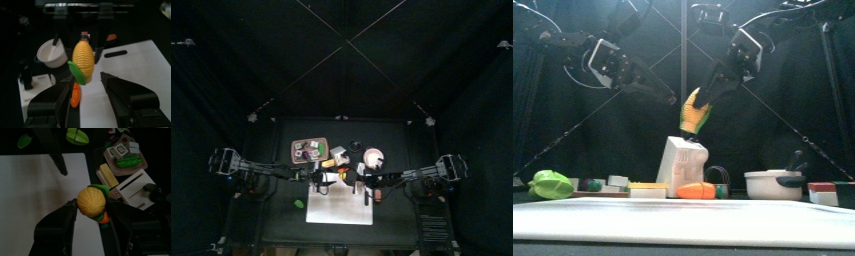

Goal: Remove corn husk

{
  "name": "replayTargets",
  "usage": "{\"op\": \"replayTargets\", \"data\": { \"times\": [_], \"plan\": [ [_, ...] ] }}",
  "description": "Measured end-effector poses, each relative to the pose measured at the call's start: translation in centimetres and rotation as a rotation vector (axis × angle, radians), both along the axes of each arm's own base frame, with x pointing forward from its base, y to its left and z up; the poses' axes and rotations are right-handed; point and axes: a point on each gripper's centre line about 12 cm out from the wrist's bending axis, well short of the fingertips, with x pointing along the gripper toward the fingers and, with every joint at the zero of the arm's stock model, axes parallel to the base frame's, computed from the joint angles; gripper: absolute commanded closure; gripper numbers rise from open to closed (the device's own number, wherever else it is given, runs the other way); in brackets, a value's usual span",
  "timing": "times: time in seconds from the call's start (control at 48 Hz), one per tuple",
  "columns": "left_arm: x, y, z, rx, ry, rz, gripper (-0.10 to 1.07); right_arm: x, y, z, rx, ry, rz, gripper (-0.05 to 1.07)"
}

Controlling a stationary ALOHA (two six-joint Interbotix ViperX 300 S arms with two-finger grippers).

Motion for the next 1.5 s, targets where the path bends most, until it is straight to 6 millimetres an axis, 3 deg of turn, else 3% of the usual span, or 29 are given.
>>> {"op": "replayTargets", "data": {
  "times": [0.771,1.104,1.5],
  "plan": [
    [2.5,1.8,-1.1,-0.017,-0.007,0.058,0.15,0.4,0.4,-0.9,-0.001,0.022,0.008,0.46],
    [2.5,1.8,-1.3,-0.021,-0.002,0.062,0.3,0.4,0.2,-0.9,-0.005,0.025,0.001,0.46],
    [2.5,2.5,-1.3,-0.093,-0.015,0.131,0.3,0.4,0.2,-0.9,-0.003,0.026,-0.002,0.46]
  ]
}}
